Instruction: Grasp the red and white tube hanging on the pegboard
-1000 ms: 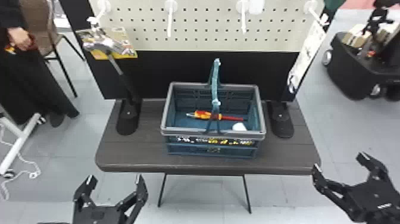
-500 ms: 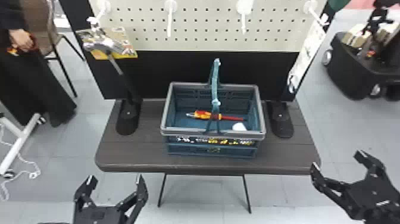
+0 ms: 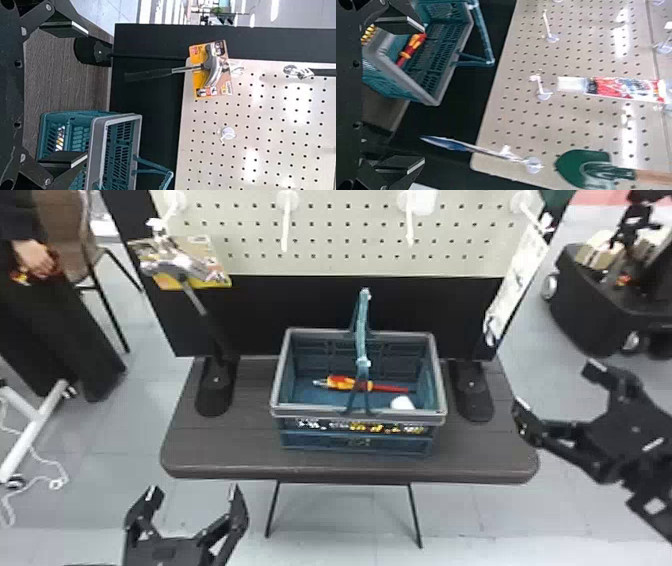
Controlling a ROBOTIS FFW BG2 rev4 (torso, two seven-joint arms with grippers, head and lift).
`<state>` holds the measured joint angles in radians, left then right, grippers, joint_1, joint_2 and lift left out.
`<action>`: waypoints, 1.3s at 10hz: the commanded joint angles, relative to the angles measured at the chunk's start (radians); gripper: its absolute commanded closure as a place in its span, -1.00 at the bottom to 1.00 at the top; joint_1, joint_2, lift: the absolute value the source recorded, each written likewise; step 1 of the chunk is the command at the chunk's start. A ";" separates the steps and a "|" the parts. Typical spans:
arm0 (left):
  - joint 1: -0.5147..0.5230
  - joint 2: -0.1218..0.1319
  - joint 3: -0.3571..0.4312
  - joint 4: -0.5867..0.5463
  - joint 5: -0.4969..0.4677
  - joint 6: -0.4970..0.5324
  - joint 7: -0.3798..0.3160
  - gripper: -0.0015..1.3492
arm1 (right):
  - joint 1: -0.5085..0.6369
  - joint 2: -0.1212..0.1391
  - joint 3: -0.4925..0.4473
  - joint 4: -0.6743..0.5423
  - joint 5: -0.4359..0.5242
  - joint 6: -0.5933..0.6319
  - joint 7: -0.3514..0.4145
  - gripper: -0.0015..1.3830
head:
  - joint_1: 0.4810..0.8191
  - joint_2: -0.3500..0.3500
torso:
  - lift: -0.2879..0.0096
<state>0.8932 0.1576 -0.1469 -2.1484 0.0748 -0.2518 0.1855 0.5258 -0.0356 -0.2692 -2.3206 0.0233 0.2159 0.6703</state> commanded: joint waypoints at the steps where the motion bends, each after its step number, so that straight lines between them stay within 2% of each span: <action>1: 0.003 0.002 0.003 -0.003 0.000 0.003 0.000 -0.69 | -0.049 -0.021 -0.001 -0.027 -0.008 0.057 0.011 -0.80 | 1.00 0.02 | 0.27; 3: -0.008 0.017 0.000 -0.010 0.002 0.011 0.002 -0.69 | -0.141 -0.066 0.001 -0.044 -0.034 0.131 0.040 -0.80 | 1.00 0.02 | 0.27; 6: -0.036 0.054 -0.028 -0.010 0.023 0.016 0.026 -0.69 | -0.285 -0.130 0.031 -0.044 -0.094 0.175 0.054 -0.83 | 1.00 0.02 | 0.27; 10: -0.085 0.138 -0.091 -0.013 0.069 0.009 0.101 -0.69 | -0.474 -0.230 0.108 -0.005 -0.154 0.200 0.054 -0.84 | 1.00 0.02 | 0.27; 11: -0.094 0.155 -0.105 -0.013 0.079 0.009 0.117 -0.69 | -0.527 -0.251 0.142 0.020 -0.171 0.207 0.052 -0.84 | 1.00 0.02 | 0.27; 13: -0.113 0.169 -0.117 -0.013 0.088 0.009 0.123 -0.69 | -0.684 -0.308 0.260 0.123 -0.240 0.207 0.046 -0.84 | 1.00 0.02 | 0.27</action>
<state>0.7863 0.3236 -0.2605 -2.1612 0.1596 -0.2424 0.3092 -0.1132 -0.3281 -0.0421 -2.2274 -0.1987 0.4231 0.7160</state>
